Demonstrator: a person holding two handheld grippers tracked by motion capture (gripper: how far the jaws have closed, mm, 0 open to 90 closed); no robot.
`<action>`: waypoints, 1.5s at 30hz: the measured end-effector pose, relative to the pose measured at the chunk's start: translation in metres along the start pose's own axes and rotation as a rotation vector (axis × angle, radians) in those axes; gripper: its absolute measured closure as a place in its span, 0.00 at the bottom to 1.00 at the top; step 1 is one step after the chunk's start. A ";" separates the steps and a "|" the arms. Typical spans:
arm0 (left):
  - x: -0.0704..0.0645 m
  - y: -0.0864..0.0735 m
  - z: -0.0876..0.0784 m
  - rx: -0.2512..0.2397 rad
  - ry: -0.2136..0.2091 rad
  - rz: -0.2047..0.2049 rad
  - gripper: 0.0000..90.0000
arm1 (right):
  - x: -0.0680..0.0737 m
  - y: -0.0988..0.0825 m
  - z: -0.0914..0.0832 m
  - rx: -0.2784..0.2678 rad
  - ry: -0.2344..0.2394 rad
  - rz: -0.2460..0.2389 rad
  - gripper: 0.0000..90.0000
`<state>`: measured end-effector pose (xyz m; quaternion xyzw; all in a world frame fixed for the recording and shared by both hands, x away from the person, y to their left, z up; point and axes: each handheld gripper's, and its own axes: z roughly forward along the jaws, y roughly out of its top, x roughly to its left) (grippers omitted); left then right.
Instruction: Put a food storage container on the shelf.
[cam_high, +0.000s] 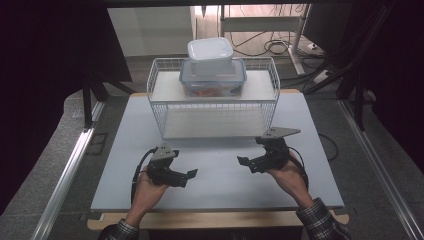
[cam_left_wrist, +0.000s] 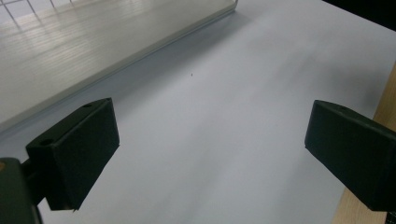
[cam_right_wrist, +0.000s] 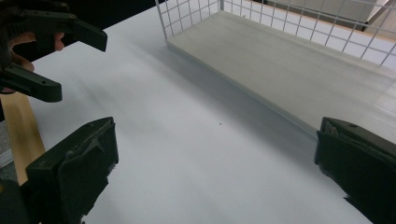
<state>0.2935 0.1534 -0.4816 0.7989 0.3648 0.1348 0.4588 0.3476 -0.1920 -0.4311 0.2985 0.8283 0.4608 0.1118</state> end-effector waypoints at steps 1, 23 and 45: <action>-0.001 -0.002 -0.001 -0.002 0.003 0.001 0.03 | 0.000 -0.002 -0.001 0.002 -0.001 0.003 0.00; -0.004 -0.037 -0.014 0.022 0.066 -0.002 0.02 | -0.010 -0.049 -0.022 0.021 -0.087 0.044 0.00; 0.005 -0.063 -0.011 0.091 0.100 -0.037 0.00 | -0.014 -0.080 -0.024 0.076 -0.129 0.068 0.00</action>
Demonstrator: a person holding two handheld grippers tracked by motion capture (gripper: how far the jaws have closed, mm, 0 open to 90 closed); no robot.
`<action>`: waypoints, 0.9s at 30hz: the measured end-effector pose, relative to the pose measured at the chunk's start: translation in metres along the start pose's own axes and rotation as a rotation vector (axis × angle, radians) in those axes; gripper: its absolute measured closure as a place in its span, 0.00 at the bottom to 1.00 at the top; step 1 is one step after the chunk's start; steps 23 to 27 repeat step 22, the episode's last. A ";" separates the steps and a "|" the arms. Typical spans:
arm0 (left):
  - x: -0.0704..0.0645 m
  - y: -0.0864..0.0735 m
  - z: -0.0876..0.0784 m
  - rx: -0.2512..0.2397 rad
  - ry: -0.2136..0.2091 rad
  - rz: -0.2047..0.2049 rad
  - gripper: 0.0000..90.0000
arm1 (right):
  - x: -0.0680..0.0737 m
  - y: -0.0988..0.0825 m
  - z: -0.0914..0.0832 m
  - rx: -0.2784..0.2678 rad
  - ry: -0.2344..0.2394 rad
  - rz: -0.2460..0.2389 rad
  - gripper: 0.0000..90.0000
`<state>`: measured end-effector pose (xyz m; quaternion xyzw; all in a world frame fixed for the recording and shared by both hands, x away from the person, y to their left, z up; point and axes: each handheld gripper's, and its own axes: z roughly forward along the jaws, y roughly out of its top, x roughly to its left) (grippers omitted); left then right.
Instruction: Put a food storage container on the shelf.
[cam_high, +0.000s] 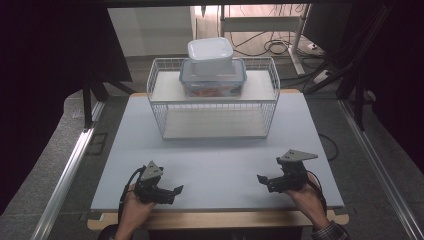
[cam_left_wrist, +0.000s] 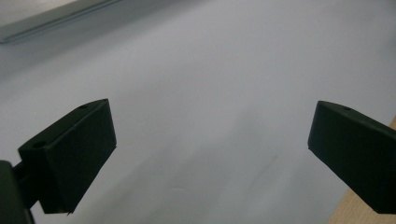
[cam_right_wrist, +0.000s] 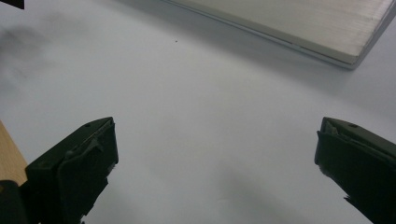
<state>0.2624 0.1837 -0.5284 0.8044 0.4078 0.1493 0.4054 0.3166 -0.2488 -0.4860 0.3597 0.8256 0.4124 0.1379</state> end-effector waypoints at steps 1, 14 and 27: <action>0.000 -0.001 0.002 0.006 0.000 -0.003 0.00 | 0.000 -0.003 0.002 0.009 -0.004 -0.003 0.00; 0.002 -0.005 0.014 0.098 0.009 -0.006 0.00 | 0.000 -0.016 0.020 0.081 0.004 -0.005 0.00; 0.001 -0.005 0.018 0.124 0.010 -0.001 0.00 | -0.001 -0.019 0.025 0.107 0.011 0.001 0.00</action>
